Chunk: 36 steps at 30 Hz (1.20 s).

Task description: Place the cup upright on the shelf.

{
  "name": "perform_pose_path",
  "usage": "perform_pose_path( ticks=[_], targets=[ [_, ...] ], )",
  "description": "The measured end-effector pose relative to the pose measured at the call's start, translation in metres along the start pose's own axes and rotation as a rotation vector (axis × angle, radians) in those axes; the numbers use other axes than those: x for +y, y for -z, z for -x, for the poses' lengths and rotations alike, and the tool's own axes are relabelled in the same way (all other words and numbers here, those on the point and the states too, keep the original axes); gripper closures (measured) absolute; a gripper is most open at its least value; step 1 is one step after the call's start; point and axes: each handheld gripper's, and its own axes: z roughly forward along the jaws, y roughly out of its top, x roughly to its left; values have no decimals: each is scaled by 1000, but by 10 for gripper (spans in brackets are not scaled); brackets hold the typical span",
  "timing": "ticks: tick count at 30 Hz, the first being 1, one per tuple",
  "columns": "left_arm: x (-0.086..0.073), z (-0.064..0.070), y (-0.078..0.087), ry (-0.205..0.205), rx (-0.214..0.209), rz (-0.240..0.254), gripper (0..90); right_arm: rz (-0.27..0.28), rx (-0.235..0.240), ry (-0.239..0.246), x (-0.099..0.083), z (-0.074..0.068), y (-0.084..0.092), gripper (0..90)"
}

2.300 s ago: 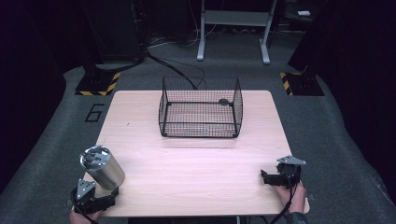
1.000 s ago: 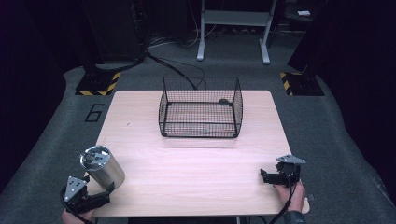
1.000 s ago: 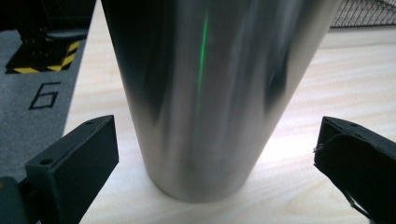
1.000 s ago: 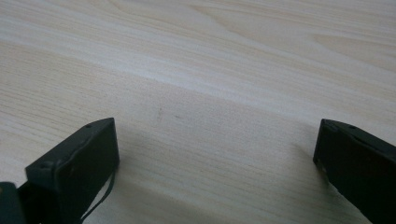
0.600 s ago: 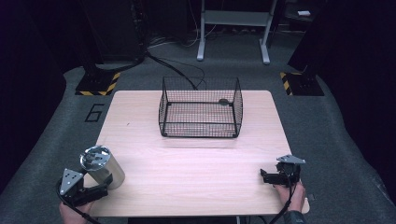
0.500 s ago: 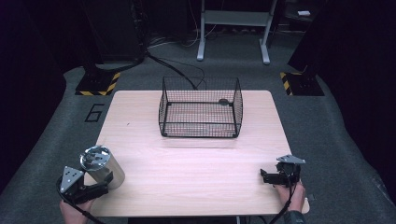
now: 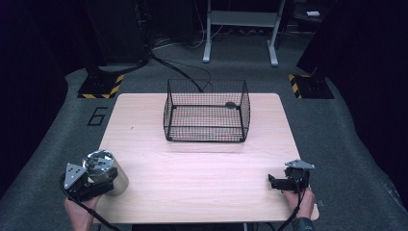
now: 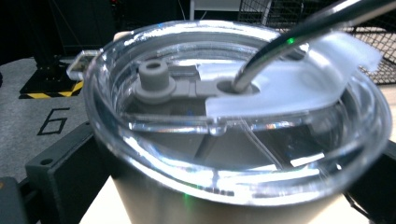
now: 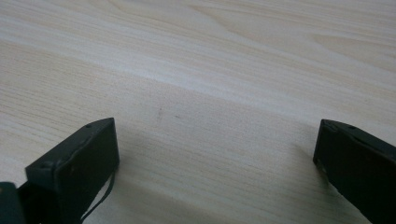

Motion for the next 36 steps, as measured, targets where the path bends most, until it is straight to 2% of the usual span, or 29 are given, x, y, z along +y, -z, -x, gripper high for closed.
perform_pose_path(
  ticks=[7, 14, 19, 20, 24, 36],
  targets=[
    [5, 2, -1, 5, 18, 7, 19, 2, -1, -5, 0, 0, 0, 0],
    [6, 5, -2, -11, 42, -3, 35, -1, -2, 3, 0, 0, 0, 0],
    [7, 5, -2, -25, 35, -10, 38, 1, 0, 1, 0, 0, 0, 0],
    [7, 5, -2, -34, 30, -9, 40, 1, 0, -11, 1, 0, 0, 0],
    [8, 7, -2, -51, 26, -14, 40, 1, -1, -3, 1, 1, -1, 0],
    [22, 16, 0, -82, -29, -11, 40, 1, 0, -1, 2, 1, -2, 0]
  ],
)
